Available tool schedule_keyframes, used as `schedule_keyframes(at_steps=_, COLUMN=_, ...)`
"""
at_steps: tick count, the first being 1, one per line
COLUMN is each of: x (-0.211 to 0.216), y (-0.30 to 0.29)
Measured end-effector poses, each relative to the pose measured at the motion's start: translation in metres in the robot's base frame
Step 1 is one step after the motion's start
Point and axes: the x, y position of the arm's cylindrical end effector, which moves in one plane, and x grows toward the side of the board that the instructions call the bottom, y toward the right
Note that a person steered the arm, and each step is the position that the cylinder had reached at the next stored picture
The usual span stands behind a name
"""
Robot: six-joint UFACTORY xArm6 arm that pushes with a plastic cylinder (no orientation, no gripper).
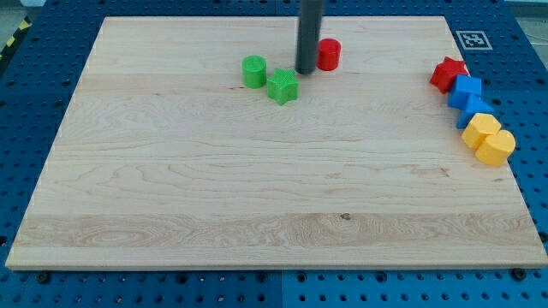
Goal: Push the red circle into the red star
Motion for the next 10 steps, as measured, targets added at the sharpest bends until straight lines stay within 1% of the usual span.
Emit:
schedule_keyframes(at_steps=1, x=-0.018, y=0.010)
schedule_keyframes(at_steps=2, x=-0.019, y=0.077)
schedule_keyframes(at_steps=3, x=-0.019, y=0.121)
schedule_keyframes(at_steps=5, x=-0.003, y=0.121)
schedule_keyframes(at_steps=8, x=-0.002, y=0.177)
schedule_keyframes(at_steps=10, x=-0.002, y=0.189)
